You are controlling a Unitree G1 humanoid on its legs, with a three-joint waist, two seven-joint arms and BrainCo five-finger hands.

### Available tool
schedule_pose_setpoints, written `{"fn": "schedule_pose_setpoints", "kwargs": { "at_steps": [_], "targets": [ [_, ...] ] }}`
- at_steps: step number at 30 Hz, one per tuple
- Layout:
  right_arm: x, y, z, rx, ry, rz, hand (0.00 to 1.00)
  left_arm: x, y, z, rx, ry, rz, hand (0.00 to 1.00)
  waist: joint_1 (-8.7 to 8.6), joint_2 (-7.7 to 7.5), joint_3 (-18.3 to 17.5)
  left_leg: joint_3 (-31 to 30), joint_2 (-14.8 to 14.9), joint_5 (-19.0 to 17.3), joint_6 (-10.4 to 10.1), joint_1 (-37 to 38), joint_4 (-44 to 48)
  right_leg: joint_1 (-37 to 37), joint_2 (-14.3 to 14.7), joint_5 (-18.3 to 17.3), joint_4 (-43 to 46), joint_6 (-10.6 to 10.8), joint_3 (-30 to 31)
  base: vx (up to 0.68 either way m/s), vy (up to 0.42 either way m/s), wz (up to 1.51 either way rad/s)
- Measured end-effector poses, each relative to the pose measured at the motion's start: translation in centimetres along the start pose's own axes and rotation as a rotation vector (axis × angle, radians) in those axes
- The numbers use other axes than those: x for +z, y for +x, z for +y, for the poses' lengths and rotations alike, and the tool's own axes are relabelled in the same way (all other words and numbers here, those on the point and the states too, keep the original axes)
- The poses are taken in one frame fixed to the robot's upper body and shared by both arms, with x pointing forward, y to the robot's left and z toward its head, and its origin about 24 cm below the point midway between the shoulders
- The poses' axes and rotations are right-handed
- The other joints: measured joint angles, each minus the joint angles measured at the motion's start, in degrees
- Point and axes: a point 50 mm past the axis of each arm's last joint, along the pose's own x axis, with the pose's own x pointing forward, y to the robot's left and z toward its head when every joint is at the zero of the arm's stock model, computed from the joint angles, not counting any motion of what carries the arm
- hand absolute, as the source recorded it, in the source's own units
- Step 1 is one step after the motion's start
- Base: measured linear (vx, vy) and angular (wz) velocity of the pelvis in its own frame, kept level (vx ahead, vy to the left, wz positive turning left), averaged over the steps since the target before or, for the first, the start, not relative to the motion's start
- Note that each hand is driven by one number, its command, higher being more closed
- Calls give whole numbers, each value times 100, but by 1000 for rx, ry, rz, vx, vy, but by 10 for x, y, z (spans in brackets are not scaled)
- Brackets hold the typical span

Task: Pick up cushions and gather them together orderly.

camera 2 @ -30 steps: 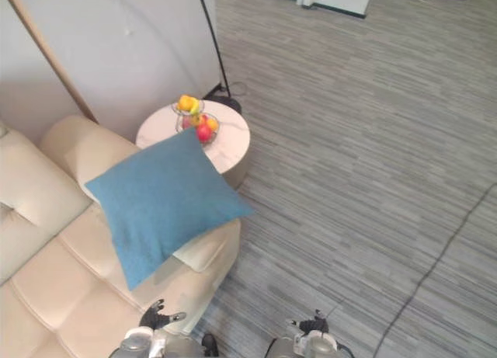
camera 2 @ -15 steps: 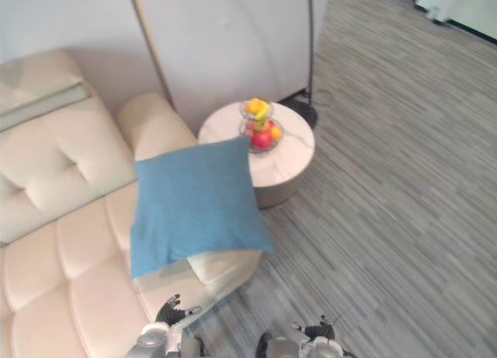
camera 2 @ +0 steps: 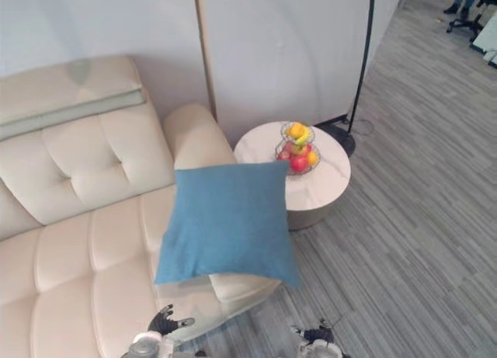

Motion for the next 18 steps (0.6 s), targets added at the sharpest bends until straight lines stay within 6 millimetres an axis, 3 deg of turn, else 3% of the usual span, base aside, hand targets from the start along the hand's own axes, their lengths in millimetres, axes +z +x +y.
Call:
{"fn": "schedule_pose_setpoints", "kwargs": {
  "at_steps": [5,11,14,18],
  "targets": [
    [75,1,-32,-79,-25,-314,0,29,-1,38,124,-86,-145,0,-4,-24,-17,-5,-68,362,46,15,-246,33,6,446,-319,49,70,-22,41,0],
    [137,-17,-39,-85,-41,-577,0,55,-11,60,200,-193,-292,0,-3,-26,-19,-7,-92,483,61,-1,-519,-24,51,551,-538,49,168,-34,22,-1],
    [151,-22,-33,-63,-38,-637,0,68,-14,63,207,-221,-351,0,-2,-22,-22,-27,-94,504,90,-75,-664,-106,87,551,-649,49,178,-87,-2,1],
    [155,-23,-21,-13,-56,-653,0,80,-18,63,217,-263,-402,0,0,-16,-25,-64,-109,514,106,-174,-810,-175,121,550,-802,49,173,-113,-6,5]
  ]
}}
